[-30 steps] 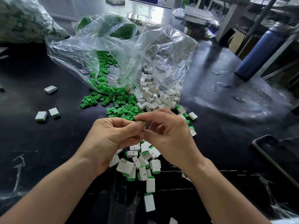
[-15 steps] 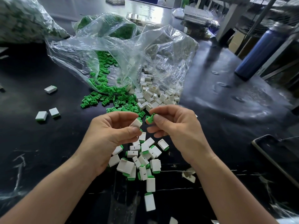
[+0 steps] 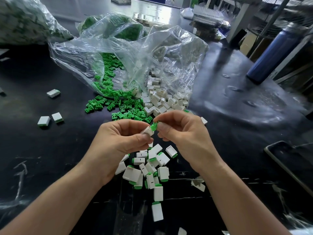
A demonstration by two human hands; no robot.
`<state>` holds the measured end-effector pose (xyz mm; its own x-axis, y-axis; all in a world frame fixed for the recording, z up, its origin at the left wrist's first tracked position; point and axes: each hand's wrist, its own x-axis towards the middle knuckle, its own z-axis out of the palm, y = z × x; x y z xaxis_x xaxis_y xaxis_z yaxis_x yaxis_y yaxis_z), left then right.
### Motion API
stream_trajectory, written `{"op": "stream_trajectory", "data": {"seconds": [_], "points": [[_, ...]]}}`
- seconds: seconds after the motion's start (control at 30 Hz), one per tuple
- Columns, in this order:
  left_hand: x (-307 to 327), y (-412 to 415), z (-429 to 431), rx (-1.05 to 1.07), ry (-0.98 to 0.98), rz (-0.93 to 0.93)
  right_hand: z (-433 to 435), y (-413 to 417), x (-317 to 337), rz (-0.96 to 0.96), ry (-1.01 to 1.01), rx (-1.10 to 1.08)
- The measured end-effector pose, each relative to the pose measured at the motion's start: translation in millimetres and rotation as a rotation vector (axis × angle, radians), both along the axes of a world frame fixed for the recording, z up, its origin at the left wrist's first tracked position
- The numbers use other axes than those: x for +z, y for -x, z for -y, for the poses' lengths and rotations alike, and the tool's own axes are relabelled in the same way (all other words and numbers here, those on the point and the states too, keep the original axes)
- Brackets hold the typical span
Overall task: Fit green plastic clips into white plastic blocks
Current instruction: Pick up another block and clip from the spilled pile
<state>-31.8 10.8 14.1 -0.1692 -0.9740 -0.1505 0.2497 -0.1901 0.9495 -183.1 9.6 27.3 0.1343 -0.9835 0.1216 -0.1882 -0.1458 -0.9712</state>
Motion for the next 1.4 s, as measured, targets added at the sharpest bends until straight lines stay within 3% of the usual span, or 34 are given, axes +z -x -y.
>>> {"op": "stream_trajectory", "data": {"seconds": [0.9, 1.23, 1.4], "points": [[-0.3, 1.9, -4.6, 0.004, 0.085, 0.150, -0.3, -5.0, -8.2, -0.252, 0.139, -0.109], [-4.4, 2.0, -5.1, 0.034, 0.065, 0.071, -1.9, -6.7, -8.2, -0.217, 0.127, -0.052], [-3.5, 1.2, -6.1, 0.052, 0.160, 0.203, -3.8, -6.9, -7.4, -0.310, 0.166, -0.016]]}}
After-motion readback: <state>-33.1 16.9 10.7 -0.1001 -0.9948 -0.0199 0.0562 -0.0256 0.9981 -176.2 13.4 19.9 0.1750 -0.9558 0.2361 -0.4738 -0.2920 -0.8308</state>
